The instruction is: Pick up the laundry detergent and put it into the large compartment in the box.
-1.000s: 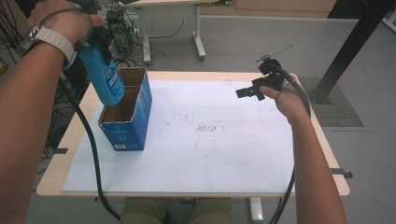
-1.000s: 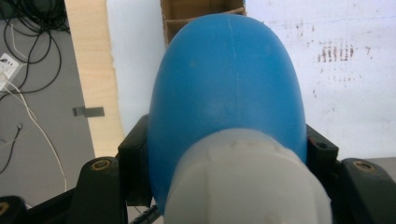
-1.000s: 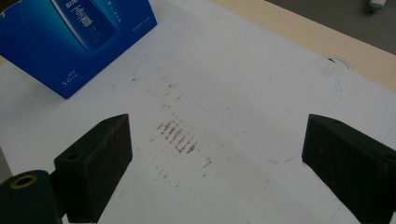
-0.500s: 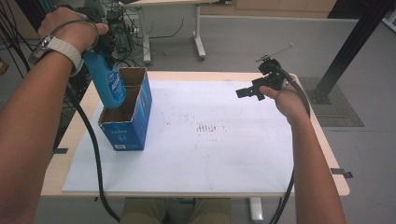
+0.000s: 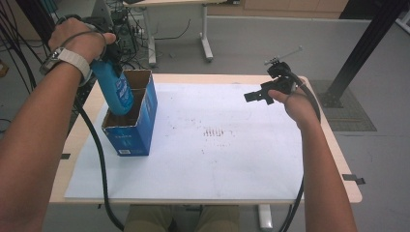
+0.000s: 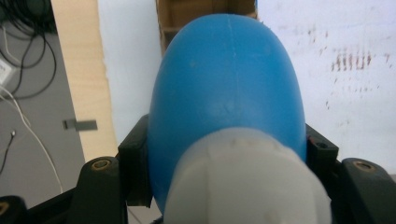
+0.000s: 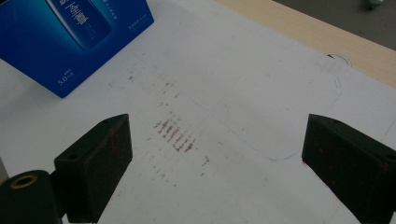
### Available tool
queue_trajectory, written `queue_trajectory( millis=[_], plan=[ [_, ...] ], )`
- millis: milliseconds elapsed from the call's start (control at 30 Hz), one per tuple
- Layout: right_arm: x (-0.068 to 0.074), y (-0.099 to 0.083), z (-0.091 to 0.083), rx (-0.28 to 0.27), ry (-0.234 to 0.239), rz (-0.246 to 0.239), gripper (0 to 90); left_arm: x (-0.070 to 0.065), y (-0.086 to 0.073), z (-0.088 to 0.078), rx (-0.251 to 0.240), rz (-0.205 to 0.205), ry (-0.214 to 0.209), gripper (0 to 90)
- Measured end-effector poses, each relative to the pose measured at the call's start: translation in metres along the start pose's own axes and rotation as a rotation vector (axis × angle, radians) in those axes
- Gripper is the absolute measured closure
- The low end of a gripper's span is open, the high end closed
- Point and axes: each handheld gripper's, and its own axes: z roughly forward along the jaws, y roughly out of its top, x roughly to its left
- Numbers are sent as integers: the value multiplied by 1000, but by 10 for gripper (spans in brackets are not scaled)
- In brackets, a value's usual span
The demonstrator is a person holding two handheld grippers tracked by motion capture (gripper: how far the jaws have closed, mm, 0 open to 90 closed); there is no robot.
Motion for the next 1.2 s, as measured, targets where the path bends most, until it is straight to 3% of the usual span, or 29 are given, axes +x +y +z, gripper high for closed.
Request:
queue_trajectory(
  millis=[533,1200],
  plan=[
    [-1,-1,2,2,4,2,84,0,3,20,15,4,-7,374],
    [-2,-3,3,8,0,12,84,2,6,64,31,22,-24,374]
  ],
)
